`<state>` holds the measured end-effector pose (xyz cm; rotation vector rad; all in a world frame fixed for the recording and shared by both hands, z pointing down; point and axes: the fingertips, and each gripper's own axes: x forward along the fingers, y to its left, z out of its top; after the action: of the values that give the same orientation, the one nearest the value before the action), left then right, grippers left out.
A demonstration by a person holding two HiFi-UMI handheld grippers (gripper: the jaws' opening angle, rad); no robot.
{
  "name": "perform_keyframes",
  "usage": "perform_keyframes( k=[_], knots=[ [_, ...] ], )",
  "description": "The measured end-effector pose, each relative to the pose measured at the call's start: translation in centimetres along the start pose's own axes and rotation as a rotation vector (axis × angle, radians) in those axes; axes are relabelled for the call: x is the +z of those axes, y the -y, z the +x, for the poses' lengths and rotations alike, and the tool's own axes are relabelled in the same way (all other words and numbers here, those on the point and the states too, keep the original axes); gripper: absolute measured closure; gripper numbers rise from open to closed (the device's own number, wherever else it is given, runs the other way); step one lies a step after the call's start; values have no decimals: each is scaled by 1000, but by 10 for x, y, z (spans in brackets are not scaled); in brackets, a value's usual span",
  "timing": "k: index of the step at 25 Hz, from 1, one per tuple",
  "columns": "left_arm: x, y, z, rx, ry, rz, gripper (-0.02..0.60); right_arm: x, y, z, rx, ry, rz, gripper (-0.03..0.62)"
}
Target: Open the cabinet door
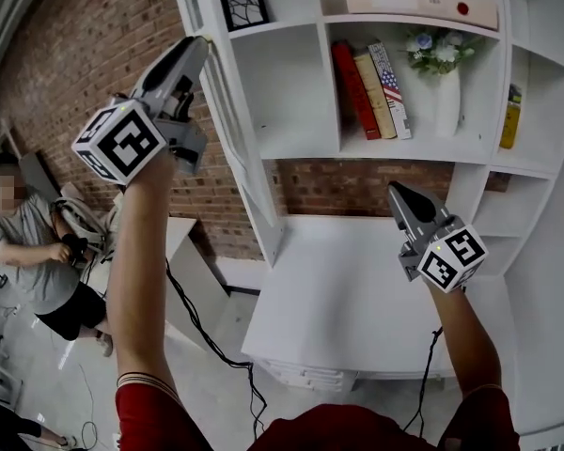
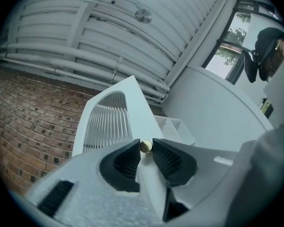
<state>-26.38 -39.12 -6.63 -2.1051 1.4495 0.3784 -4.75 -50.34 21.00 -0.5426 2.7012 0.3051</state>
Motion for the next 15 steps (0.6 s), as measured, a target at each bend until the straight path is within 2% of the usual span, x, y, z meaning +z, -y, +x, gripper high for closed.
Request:
perform_keyframes(
  k=[3, 6, 9, 15],
  knots=[
    [9, -14, -17, -34, 9, -32, 494, 0, -17, 14, 0, 0, 6, 582],
    [3, -26, -17, -54, 15, -62, 491, -11, -14, 25, 2, -1, 17, 582],
    [3, -32, -21, -47, 6, -54, 489, -17, -16, 28, 7, -1, 21, 582],
    [22, -74, -74, -26, 35, -69, 491, -7, -65, 33, -49, -2, -19, 582]
  ],
)
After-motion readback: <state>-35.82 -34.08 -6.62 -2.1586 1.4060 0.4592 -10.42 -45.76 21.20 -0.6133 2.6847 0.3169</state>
